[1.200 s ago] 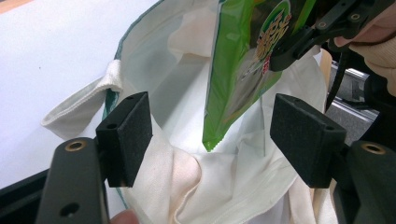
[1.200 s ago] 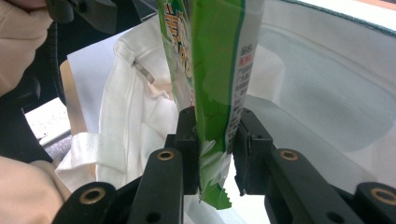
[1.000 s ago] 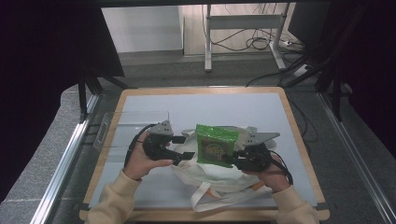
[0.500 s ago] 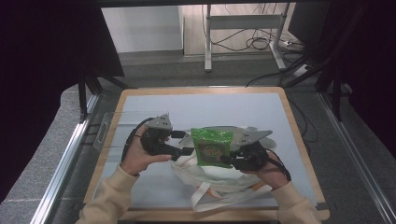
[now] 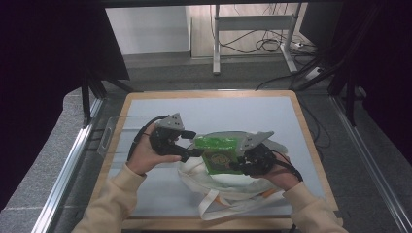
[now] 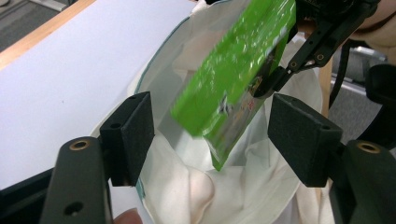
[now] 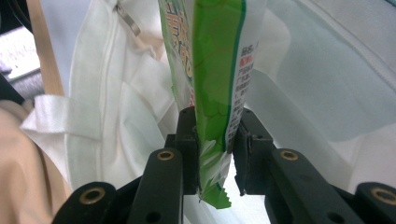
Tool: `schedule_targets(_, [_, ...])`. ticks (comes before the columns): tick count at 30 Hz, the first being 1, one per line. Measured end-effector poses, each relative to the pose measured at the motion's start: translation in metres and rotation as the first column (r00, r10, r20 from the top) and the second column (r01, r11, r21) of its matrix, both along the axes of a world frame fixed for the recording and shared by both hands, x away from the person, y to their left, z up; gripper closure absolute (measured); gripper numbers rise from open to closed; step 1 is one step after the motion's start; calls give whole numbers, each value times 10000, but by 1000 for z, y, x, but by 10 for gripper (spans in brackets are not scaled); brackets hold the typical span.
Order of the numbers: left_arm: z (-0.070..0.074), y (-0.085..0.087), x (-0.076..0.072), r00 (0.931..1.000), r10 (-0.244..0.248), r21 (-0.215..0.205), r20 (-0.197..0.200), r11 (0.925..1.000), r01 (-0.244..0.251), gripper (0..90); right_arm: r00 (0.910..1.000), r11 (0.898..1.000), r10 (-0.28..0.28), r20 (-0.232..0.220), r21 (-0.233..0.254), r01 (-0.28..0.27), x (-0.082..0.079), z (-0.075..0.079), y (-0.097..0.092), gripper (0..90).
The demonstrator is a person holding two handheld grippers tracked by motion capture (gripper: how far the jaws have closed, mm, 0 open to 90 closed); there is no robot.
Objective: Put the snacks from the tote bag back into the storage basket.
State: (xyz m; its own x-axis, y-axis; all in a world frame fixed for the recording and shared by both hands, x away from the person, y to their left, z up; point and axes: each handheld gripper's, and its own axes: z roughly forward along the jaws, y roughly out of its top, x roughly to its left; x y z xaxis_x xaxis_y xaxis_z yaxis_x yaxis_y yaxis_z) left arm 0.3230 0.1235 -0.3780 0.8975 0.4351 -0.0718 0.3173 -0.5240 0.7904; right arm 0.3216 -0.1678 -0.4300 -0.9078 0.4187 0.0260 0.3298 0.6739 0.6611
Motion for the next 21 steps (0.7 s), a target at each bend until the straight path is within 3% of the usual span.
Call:
schedule_targets(4, [8, -7, 6, 9995, -296, 234, 114, 9993, 293, 322, 9998, 9995, 173, 109, -273, -170, 1, 4, 3, 731])
schedule_targets(8, [14, -16, 12, 9950, -996, 567, 20, 9934, 993, 332, 9987, 9970, 453, 246, -644, -437, 2, 9, 7, 731])
schedule_targets(10, [16, -21, 15, 9911, -1331, 987, -16, 9862, 1326, 351, 9979, 9950, 524, 368, -867, -490, 3, 11, 10, 731])
schedule_targets(14, [15, -30, 16, 9808, -1931, 1421, -275, 9704, 1951, 396, 9950, 9911, 846, 537, -1073, -785, 1, 17, 15, 731])
schedule_targets(18, [12, -37, 14, 9688, -2402, 1979, -613, 9484, 2476, 494, 9930, 9885, 963, 690, -1234, -873, 1, 24, 15, 731])
schedule_targets(19, [12, -38, 14, 9674, -2443, 2104, -661, 9443, 2529, 541, 9921, 9877, 1015, 744, -1271, -915, 1, 26, 15, 731])
schedule_targets(21, [12, -40, 14, 9695, -2356, 2219, -667, 9439, 2447, 629, 9898, 9847, 1162, 821, -1399, -1040, 1, 30, 14, 731])
